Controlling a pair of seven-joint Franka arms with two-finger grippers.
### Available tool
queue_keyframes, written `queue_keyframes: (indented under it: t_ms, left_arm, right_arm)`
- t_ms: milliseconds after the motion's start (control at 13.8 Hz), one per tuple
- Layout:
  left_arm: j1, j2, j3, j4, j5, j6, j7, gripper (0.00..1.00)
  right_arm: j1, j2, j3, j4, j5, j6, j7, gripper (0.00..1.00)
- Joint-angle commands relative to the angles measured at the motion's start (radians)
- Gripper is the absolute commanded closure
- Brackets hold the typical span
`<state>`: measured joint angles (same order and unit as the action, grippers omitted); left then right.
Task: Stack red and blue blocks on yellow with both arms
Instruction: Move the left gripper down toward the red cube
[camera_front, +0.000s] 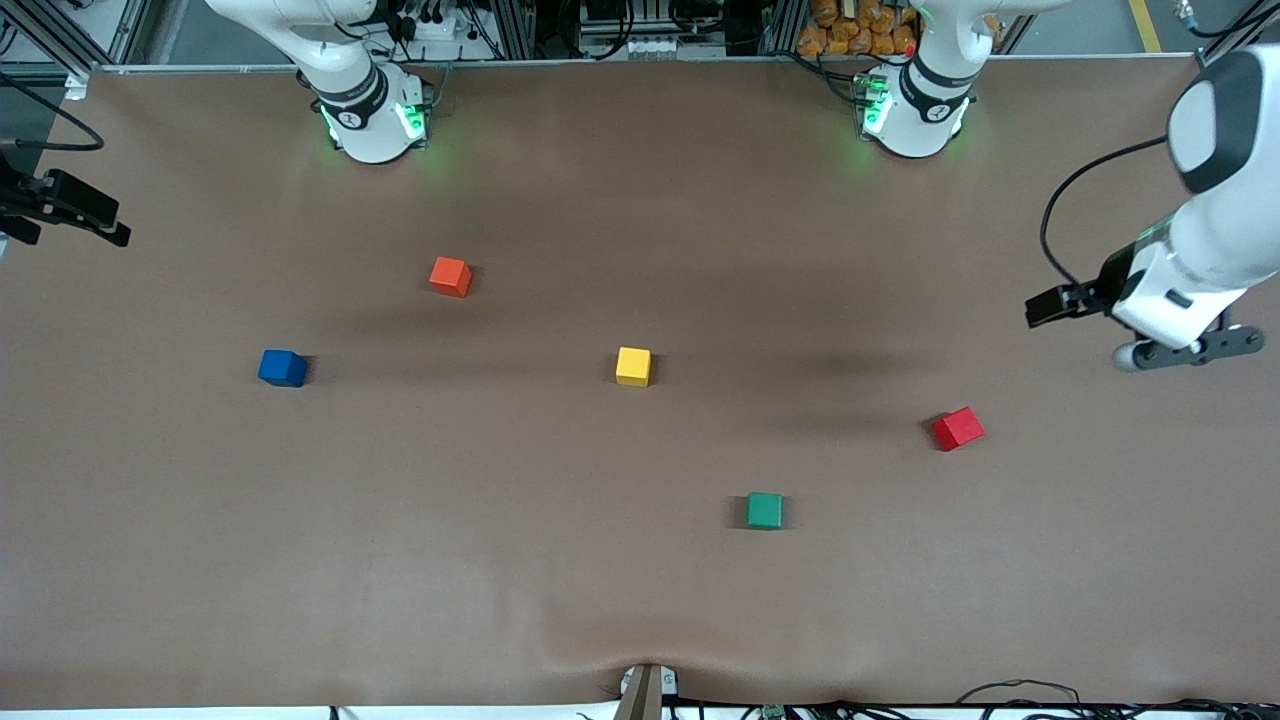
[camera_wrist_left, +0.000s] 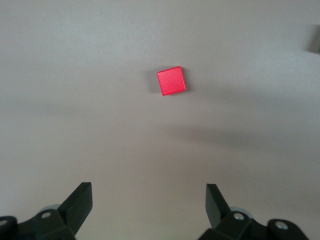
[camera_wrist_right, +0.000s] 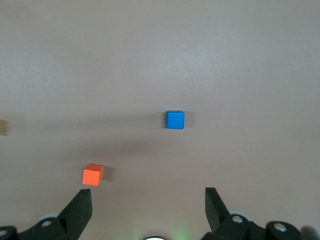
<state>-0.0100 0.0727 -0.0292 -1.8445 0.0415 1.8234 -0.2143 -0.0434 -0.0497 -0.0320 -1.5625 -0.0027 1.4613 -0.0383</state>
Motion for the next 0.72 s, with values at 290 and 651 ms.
queue_keyframes:
  t_ms: [290,651]
  left_arm:
    - [0.004,0.045,-0.003,-0.081,-0.014,0.123,-0.066,0.0]
    - [0.005,0.114,-0.003,-0.082,-0.014,0.191,-0.077,0.0]
  right_arm:
    - [-0.004,-0.022,0.0,-0.019,0.015,-0.002,0.011,0.0]
    - [-0.004,-0.022,0.0,-0.019,0.015,-0.002,0.011,0.0]
